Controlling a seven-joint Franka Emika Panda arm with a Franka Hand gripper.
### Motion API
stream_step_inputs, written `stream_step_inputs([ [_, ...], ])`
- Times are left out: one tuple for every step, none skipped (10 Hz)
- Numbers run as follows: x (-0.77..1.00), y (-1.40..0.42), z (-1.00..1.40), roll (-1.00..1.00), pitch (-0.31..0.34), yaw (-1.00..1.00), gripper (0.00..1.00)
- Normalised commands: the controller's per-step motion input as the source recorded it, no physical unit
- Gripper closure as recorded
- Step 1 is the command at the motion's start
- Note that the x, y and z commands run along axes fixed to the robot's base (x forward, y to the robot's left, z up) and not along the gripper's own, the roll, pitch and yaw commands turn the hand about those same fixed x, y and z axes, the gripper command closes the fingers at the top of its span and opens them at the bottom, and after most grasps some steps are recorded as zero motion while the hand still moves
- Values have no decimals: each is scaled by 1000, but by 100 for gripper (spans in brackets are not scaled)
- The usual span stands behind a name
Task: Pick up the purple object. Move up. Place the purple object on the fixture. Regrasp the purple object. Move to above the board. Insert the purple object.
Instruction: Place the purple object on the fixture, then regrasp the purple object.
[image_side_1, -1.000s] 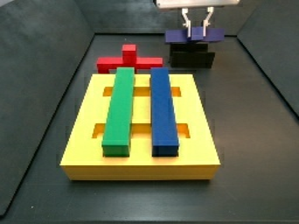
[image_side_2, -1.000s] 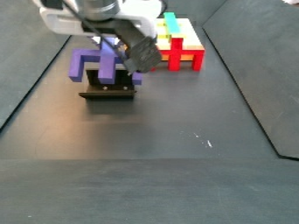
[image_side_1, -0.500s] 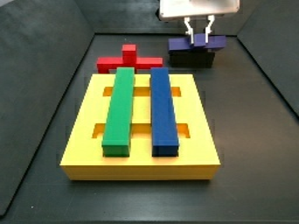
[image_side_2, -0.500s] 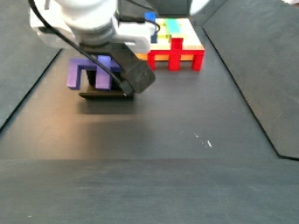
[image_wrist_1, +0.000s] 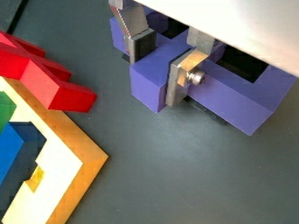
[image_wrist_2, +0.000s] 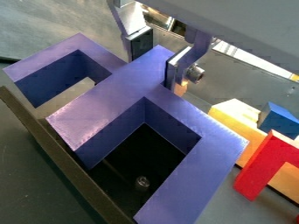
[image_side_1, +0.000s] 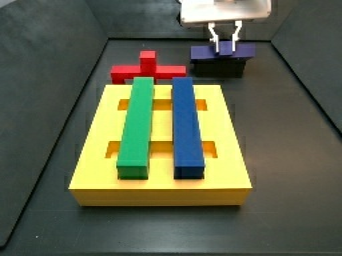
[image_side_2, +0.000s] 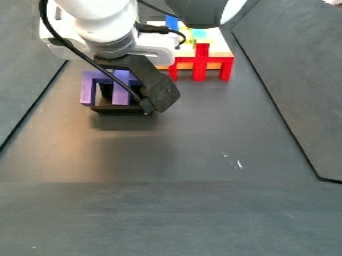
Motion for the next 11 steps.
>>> stream_step_inputs([
  [0,0,0,0,0,0,0],
  [-23,-200,217,886,-63,0,0],
  [-20,-183,231,897,-57,0,0],
  [0,-163,266,923,-46,0,0],
  [0,-160,283,949,-26,0,0],
  [0,-103,286,957,-11,0,0],
  [0,-49,303,1000,0,26,0],
  [0,-3,243,1000,0,31,0],
  [0,0,194,1000,0,26,0],
  [0,0,123,1000,-11,31,0],
  [0,6,0,1000,-54,43,0],
])
